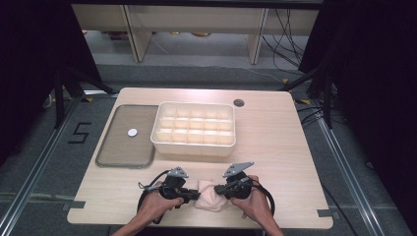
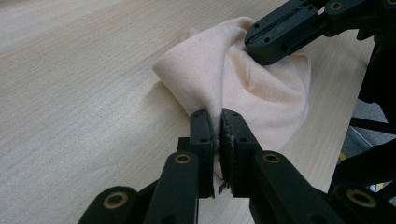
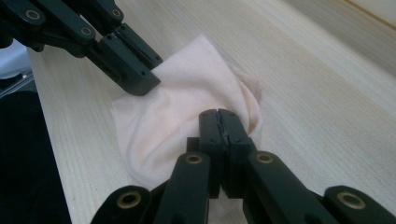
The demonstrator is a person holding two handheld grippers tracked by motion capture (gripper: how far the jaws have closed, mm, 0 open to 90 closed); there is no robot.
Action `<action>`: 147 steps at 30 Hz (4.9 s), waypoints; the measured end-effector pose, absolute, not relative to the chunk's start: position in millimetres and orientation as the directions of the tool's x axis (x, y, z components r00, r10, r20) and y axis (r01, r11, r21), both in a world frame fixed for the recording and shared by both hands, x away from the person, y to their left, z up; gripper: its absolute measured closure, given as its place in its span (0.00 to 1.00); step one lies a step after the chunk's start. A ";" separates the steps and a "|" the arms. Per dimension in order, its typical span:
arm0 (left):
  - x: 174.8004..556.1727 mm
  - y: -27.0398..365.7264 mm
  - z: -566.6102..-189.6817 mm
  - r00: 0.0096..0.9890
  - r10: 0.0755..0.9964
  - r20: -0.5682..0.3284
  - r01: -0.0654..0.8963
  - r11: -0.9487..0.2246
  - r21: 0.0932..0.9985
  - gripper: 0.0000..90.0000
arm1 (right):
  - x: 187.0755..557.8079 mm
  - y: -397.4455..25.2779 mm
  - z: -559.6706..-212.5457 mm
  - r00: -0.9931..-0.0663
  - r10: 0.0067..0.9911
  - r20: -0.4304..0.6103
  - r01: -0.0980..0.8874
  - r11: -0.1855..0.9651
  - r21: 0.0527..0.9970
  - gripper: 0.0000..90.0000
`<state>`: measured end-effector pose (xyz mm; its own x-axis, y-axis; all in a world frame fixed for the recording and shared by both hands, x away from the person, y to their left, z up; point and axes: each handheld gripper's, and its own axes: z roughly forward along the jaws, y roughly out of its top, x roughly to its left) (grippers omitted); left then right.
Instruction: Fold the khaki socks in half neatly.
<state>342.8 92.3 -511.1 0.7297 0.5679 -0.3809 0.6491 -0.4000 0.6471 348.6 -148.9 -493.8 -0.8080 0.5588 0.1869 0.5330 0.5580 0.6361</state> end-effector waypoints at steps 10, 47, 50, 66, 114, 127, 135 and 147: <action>344.5 96.5 -507.4 0.735 0.579 -0.354 0.634 -0.399 0.663 0.94 | 341.9 -148.0 -486.5 -0.814 0.549 0.187 0.515 0.535 0.670 0.99; 340.7 104.5 -490.4 0.776 0.583 -0.239 0.563 -0.471 0.680 0.95 | 344.1 -121.2 -485.2 -0.844 0.503 0.185 0.473 0.535 0.701 1.00; 340.7 105.1 -487.7 0.785 0.579 -0.223 0.550 -0.483 0.681 0.95 | 350.5 -125.5 -483.6 -0.830 0.523 0.193 0.486 0.509 0.711 1.00; 336.5 101.6 -478.4 0.815 0.548 -0.186 0.502 -0.508 0.700 0.96 | 379.6 -115.3 -499.0 -0.804 0.563 0.193 0.529 0.528 0.664 1.00; 328.0 42.8 -477.7 0.885 0.447 -0.128 0.401 -0.595 0.696 0.96 | 365.7 -152.3 -497.2 -0.781 0.558 0.279 0.592 0.522 0.614 0.97; 325.5 34.7 -491.2 0.893 0.437 -0.107 0.385 -0.619 0.685 0.96 | 362.1 -165.0 -464.1 -0.790 0.556 0.259 0.544 0.441 0.714 0.97; 325.7 36.1 -490.3 0.900 0.425 -0.094 0.370 -0.635 0.678 0.95 | 363.1 -148.8 -470.6 -0.814 0.504 0.288 0.539 0.470 0.699 0.97; 322.8 42.1 -483.2 0.886 0.436 -0.158 0.405 -0.561 0.722 0.82 | 366.3 -147.9 -486.3 -0.804 0.546 0.236 0.550 0.532 0.644 0.98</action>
